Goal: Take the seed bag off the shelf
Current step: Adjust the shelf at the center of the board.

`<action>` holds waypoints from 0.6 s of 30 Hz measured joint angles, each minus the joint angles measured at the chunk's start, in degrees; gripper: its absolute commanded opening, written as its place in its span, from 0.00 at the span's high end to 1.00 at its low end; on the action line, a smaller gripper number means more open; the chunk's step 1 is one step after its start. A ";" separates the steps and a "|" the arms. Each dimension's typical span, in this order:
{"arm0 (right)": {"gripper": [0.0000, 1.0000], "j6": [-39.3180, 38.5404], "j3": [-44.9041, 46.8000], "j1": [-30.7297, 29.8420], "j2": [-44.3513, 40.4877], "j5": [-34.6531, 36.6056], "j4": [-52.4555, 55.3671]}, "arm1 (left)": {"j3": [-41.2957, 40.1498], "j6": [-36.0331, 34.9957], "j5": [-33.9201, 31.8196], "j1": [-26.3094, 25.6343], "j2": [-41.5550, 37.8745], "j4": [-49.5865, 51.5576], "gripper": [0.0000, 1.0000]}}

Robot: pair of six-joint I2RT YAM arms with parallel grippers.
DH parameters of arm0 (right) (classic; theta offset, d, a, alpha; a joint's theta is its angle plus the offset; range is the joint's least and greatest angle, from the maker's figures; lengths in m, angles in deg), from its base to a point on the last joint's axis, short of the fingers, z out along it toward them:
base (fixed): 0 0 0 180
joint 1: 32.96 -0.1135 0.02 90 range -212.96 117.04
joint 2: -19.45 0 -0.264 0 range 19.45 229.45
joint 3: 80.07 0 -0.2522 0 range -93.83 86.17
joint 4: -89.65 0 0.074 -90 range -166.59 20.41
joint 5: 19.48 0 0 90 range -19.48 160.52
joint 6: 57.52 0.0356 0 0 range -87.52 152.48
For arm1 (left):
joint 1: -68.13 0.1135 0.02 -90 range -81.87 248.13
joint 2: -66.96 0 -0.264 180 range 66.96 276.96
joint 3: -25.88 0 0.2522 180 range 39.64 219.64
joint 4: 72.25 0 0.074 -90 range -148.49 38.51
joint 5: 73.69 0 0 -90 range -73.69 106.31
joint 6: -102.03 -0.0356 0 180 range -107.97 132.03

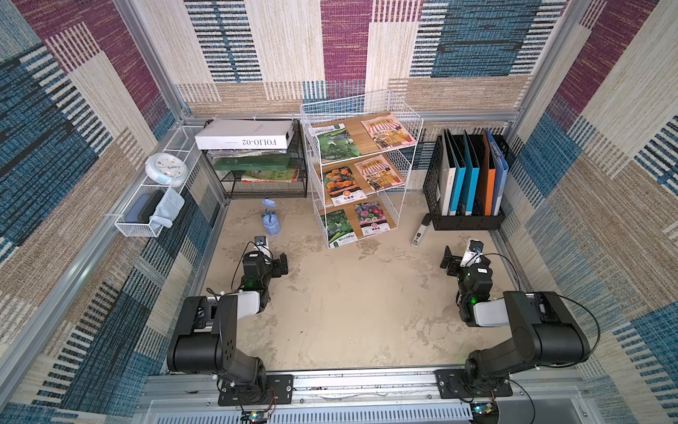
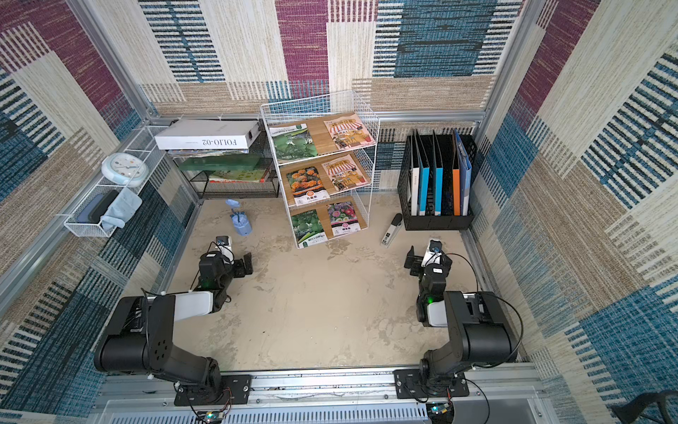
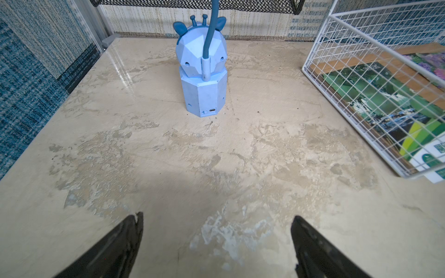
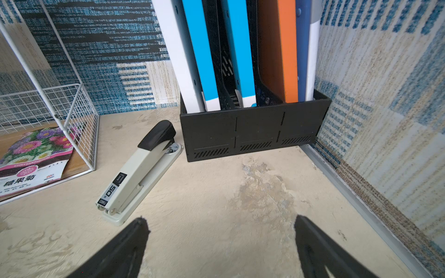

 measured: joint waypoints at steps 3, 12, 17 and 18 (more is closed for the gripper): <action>0.07 0.13 -0.59 0.00 -1.66 -0.04 2.23 | 0.00 0.52 -2.23 -0.07 -2.19 1.81 0.01; 0.16 1.01 -17.18 -0.85 -14.47 -9.73 30.36 | 2.89 3.52 -12.90 -4.92 -22.32 16.13 0.01; 0.17 1.20 -22.97 -3.61 -18.18 -17.70 40.50 | 6.99 3.43 -14.32 -12.66 -30.18 24.90 0.00; 0.17 0.94 -25.14 -4.13 -18.43 -19.71 42.71 | 7.89 3.45 -14.51 -14.36 -31.32 26.60 0.00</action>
